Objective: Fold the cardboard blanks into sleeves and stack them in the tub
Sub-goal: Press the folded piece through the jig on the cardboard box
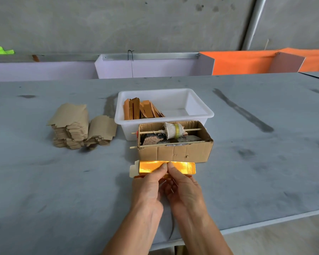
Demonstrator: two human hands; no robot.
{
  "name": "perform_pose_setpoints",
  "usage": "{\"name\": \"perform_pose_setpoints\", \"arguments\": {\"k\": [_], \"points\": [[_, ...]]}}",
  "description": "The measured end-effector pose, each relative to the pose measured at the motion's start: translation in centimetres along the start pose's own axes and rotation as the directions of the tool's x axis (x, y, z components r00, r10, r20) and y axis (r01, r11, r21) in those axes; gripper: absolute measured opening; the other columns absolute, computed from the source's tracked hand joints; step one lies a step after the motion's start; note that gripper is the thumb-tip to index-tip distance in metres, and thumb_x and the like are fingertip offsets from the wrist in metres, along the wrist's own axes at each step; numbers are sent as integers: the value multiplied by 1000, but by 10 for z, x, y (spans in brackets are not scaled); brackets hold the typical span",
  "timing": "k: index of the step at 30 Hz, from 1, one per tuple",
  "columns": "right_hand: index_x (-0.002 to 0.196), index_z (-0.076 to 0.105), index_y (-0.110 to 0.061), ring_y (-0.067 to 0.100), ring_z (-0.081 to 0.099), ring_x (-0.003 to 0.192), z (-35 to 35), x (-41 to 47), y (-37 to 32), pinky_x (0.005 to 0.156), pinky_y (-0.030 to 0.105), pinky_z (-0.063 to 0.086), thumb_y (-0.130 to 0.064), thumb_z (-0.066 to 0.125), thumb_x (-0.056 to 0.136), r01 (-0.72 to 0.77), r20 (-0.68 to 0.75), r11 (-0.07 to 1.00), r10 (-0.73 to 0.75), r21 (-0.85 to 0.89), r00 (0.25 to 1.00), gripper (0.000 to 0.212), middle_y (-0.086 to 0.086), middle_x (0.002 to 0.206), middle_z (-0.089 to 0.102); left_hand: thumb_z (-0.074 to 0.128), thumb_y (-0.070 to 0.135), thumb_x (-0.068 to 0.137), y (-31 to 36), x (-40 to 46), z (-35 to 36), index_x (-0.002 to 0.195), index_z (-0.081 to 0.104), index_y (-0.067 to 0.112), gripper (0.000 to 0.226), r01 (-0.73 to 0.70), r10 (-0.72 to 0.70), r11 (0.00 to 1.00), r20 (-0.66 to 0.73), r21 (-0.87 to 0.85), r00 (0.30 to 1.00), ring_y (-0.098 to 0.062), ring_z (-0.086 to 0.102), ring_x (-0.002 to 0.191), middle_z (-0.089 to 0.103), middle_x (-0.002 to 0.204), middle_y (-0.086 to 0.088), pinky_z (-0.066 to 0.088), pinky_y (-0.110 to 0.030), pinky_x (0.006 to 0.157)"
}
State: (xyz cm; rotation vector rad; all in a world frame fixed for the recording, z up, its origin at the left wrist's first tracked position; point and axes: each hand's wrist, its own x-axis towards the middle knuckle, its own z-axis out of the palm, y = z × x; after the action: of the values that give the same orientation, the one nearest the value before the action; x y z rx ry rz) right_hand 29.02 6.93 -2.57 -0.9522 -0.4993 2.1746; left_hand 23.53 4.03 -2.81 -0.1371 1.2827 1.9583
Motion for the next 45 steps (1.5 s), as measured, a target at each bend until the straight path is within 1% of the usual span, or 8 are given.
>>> {"name": "perform_pose_setpoints", "arguments": {"k": [5,10,14,18,22,35,40,45], "points": [[76,63,-12,5,58,41,0,4,-6,41,17,44,2,72,74,74,-84,996,-78,-45,993,17,-1,54,66,74,22,75,-3,-3,-4,78,67,14,11,-62,62,998,27,9,998,-17,55,65,63,67,-2,47,-30,63],[75,63,-12,10,60,53,-2,9,-8,55,23,43,-5,75,74,154,-111,971,-176,-182,978,14,0,59,66,72,2,76,-13,-10,-5,74,67,9,8,-144,139,984,53,103,989,-14,55,61,65,58,3,47,-30,67],[77,62,-12,15,63,65,-7,9,-13,65,30,42,-23,73,79,89,-55,976,-102,-199,993,15,1,60,65,69,-2,77,-9,-5,-6,69,60,9,17,-125,125,992,2,33,992,-13,51,54,58,53,0,46,-27,58],[70,63,-11,15,59,57,-9,5,-14,62,30,43,-8,72,74,65,25,977,-61,-202,998,11,4,59,64,70,0,76,-8,-4,-5,72,62,10,13,-112,112,994,27,15,993,-14,52,55,61,58,-3,45,-26,56],[61,58,-10,11,51,47,-10,6,-11,56,25,40,3,73,72,151,-52,957,-168,-246,984,23,2,52,60,71,1,76,-12,-6,-6,71,64,9,11,-120,118,991,35,54,992,-14,52,54,62,54,-2,46,-27,57],[68,64,-12,13,60,56,-11,8,-22,63,28,41,-19,64,89,204,-83,915,-247,-348,965,22,-2,51,62,66,18,84,-2,-1,-11,78,60,6,15,-62,62,998,-4,-1,998,-10,58,42,65,54,-8,50,-21,43],[72,65,-11,12,60,51,-12,10,-25,63,27,43,-19,62,91,212,-152,909,-281,-359,948,21,-1,48,62,66,3,82,4,3,-19,75,63,6,9,-147,145,989,-72,-25,987,-7,52,38,57,49,-3,47,-18,39],[78,65,-14,12,67,60,-4,6,-33,67,29,46,-24,57,94,211,-99,892,-270,-400,958,21,-1,55,68,62,-1,85,13,0,-24,78,65,1,8,-264,266,962,-27,64,964,-10,57,42,60,58,-10,51,-20,42]]}}
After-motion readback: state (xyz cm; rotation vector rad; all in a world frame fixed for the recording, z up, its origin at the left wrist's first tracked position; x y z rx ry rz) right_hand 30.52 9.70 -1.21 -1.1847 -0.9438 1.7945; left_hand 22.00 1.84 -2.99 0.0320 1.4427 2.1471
